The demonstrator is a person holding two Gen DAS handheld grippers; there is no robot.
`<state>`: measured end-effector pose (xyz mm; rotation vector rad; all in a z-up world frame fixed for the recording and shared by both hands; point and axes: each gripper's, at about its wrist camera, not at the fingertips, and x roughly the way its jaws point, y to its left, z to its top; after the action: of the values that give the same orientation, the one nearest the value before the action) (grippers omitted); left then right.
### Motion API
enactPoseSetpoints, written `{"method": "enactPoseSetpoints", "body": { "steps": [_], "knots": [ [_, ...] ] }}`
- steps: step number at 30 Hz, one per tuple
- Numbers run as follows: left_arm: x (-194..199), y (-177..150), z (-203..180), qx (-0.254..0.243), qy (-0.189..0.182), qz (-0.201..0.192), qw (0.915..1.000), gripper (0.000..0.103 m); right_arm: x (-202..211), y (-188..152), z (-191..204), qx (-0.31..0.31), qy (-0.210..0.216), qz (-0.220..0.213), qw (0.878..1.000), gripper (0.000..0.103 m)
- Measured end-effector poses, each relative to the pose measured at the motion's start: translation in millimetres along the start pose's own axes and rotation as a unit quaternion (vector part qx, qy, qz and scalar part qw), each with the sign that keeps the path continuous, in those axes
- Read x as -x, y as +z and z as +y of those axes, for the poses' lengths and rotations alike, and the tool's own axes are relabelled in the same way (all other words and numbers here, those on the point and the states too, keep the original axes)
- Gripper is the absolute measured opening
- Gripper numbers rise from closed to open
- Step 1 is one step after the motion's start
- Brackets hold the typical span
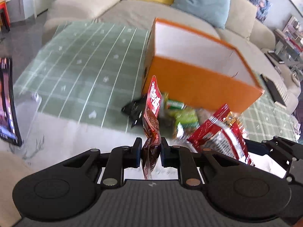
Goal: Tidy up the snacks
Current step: 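Carry both packs over the orange box and open both grippers to drop them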
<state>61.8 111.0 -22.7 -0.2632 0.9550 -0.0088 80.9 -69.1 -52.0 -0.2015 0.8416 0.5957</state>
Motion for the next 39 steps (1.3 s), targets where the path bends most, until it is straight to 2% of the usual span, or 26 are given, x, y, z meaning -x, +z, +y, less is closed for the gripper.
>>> {"method": "enactPoseSetpoints", "body": {
  "steps": [12, 18, 25, 33, 39],
  "knots": [
    [13, 76, -45, -0.018, -0.041, -0.071, 0.9965, 0.020, 27, 73, -56, -0.028, -0.029, -0.072, 0.997, 0.068],
    [-11, 116, -64, -0.023, -0.060, -0.073, 0.9952, 0.020, 18, 102, -89, -0.056, -0.041, -0.084, 0.994, 0.068],
    [-53, 147, -75, -0.022, -0.065, -0.051, 0.9963, 0.020, -16, 123, -132, -0.099, -0.041, -0.058, 0.993, 0.068],
    [-107, 164, -75, -0.044, -0.031, 0.009, 0.9985, 0.019, -77, 139, -155, -0.114, -0.041, 0.001, 0.993, 0.068],
    [-134, 167, -71, -0.056, -0.014, 0.035, 0.9977, 0.019, -114, 140, -163, -0.123, -0.032, 0.047, 0.991, 0.068]
  ]
}}
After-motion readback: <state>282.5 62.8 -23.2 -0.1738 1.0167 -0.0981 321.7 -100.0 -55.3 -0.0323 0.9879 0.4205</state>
